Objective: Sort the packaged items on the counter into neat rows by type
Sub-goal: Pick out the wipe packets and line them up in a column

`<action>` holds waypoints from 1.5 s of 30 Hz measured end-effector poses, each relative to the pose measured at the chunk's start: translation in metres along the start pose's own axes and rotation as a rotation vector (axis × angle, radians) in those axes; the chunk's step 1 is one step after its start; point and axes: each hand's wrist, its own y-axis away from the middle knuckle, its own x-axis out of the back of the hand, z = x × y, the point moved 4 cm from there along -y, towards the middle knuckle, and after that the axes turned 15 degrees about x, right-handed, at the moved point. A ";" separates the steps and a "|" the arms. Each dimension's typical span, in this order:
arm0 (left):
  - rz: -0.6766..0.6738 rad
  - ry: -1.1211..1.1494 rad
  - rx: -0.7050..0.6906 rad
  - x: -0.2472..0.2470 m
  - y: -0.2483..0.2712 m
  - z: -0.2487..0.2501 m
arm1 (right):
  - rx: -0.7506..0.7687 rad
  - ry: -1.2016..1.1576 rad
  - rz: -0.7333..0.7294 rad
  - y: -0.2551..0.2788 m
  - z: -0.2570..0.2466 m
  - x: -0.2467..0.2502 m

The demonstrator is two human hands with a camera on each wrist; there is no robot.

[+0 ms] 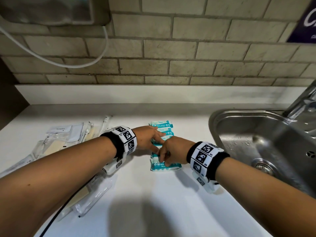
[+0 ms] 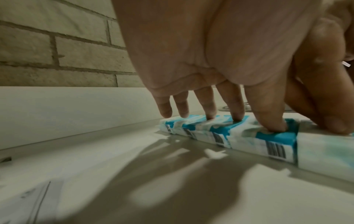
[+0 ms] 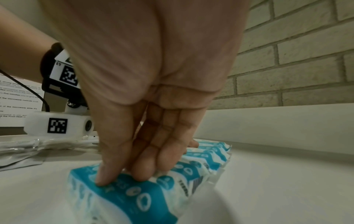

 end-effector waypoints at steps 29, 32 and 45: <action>0.010 1.054 0.577 0.011 -0.014 -0.023 | -0.457 -0.452 0.230 -0.035 0.067 0.038; 0.025 0.963 0.564 0.015 -0.012 -0.020 | -0.459 -0.386 0.192 -0.037 0.065 0.038; 0.034 0.899 0.577 0.012 -0.016 -0.025 | -0.440 -0.277 0.153 -0.036 0.065 0.038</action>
